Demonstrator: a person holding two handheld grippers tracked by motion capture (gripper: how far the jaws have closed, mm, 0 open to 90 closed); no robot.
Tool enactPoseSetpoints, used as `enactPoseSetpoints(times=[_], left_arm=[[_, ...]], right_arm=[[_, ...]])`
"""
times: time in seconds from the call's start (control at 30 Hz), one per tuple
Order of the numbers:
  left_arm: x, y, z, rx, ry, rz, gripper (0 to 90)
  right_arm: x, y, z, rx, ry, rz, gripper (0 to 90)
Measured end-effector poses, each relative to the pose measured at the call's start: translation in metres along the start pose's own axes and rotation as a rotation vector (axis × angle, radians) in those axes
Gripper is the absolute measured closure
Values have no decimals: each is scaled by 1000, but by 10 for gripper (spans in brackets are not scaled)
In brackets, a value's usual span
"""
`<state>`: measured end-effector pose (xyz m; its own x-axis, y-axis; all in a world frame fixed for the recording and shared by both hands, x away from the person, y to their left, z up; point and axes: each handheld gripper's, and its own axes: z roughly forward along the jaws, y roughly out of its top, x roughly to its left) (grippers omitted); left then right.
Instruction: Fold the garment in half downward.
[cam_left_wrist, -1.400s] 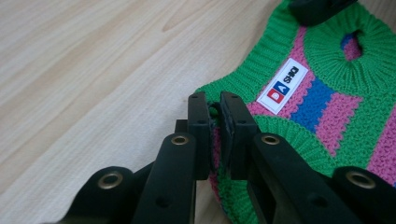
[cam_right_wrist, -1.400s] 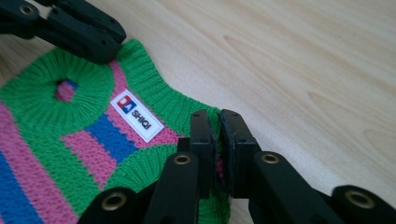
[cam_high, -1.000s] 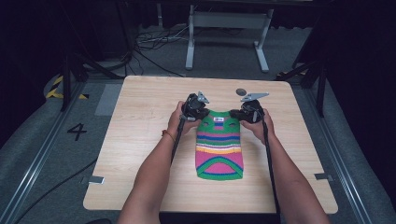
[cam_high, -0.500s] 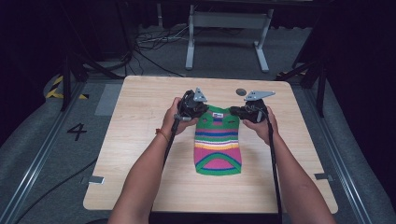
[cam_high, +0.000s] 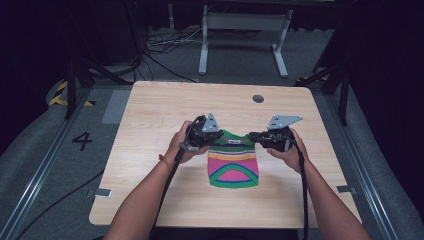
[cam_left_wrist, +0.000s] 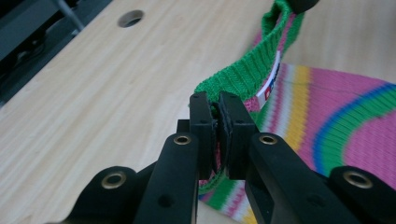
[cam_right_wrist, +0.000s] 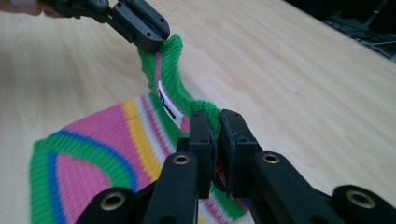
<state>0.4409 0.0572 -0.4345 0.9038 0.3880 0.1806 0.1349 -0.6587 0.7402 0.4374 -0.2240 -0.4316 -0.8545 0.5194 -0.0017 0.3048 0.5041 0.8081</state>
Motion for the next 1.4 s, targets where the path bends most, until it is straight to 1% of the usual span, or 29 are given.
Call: enactPoseSetpoints(times=[0.03,0.13,0.17,0.2,0.23,0.27,0.3,0.33,0.4,0.43,0.47,0.5,0.57,0.63,0.7,0.8,0.83,0.87,0.9,0.93,1.03,1.1,1.17,1.2,1.27,1.33,1.4], left_arm=[[-4,-2,-1,-2,-4,10,850],[-15,-10,-3,-6,-30,9,849],[-19,-13,-3,0,-40,14,849],[-22,-16,-3,7,-47,20,849],[-27,-19,-4,12,-66,24,849],[-32,-22,-4,18,-67,33,849],[-36,-24,-4,24,-72,34,848],[-39,-26,-4,34,-81,42,847],[-47,-30,-4,50,-88,49,846],[-51,-32,-3,60,-96,55,846],[-51,-32,-3,60,-96,55,843],[-55,-34,-2,73,-96,61,843],[-61,-37,-2,75,-112,60,841],[-66,-39,-2,81,-126,73,835],[-69,-41,-4,85,-134,76,826],[-73,-49,-6,108,-150,75,803],[-73,-49,-6,108,-150,75,799],[-74,-54,-5,114,-162,65,794],[-74,-54,-5,114,-162,65,789],[-74,-57,-5,107,-175,56,789],[-74,-60,-4,95,-184,52,728],[-75,-61,-3,91,-182,47,701],[-76,-64,-3,80,-194,28,649],[-77,-66,-2,69,-184,19,630],[-78,-67,-1,60,-169,18,630],[-78,-68,0,52,-165,36,639],[-77,-70,0,37,-173,33,646]], right_arm=[[4,-3,-1,3,11,-9,840],[15,-10,-4,16,37,-19,840],[22,-14,-6,25,51,-34,840],[22,-14,-6,25,51,-34,840],[26,-16,-7,30,63,-39,840],[32,-19,-8,39,76,-47,840],[37,-22,-9,46,88,-51,840],[40,-24,-10,53,98,-54,840],[48,-30,-10,73,108,-70,840],[51,-32,-9,79,115,-70,840],[51,-32,-9,79,115,-70,840],[54,-35,-9,89,123,-74,840],[60,-40,-8,106,129,-87,840],[64,-45,-6,125,136,-83,843],[66,-47,-6,141,140,-95,843],[69,-53,-7,138,148,-86,842],[70,-54,-7,137,151,-83,841],[71,-56,-7,138,156,-79,837],[71,-56,-7,138,156,-79,837],[71,-57,-6,147,158,-81,834],[73,-62,-4,179,171,-92,810],[73,-67,-3,187,173,-84,788],[73,-70,-4,179,173,-66,772],[73,-71,-4,174,168,-61,758],[72,-74,-5,167,158,-56,749],[71,-79,-4,149,155,-35,748],[69,-81,-4,134,161,-25,749]])
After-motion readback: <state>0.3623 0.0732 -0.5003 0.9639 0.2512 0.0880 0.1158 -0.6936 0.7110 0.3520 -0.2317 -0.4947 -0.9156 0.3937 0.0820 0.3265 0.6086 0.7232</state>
